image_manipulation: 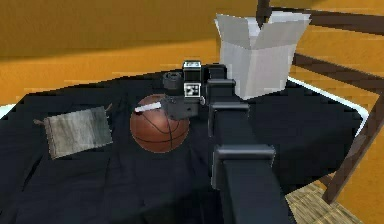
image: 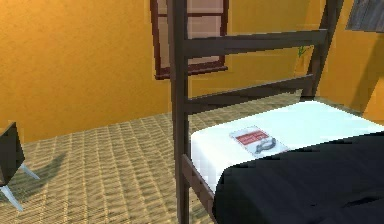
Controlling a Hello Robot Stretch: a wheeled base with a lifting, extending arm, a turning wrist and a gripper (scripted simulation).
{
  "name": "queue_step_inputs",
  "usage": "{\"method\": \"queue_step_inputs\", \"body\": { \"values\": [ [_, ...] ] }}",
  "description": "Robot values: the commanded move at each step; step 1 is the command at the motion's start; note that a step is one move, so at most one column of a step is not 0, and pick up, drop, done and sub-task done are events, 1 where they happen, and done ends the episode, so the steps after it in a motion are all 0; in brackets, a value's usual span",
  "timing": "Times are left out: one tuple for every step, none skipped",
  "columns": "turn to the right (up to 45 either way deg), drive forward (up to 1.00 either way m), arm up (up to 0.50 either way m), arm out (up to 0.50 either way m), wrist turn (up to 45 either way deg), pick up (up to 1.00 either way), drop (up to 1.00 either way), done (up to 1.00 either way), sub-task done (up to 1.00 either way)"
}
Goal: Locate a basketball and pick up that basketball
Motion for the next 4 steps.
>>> {"method": "queue_step_inputs", "body": {
  "values": [
    [0.0,0.00,-0.12,0.00,0.0,0.00,0.00,0.00,0.00],
    [0.0,0.00,0.00,0.00,0.0,1.00,0.00,0.00,0.00],
    [0.0,0.00,0.10,0.00,0.0,0.00,0.00,0.00,0.00],
    [0.0,0.00,0.00,0.00,0.0,0.00,0.00,1.00,0.00]
  ]
}}
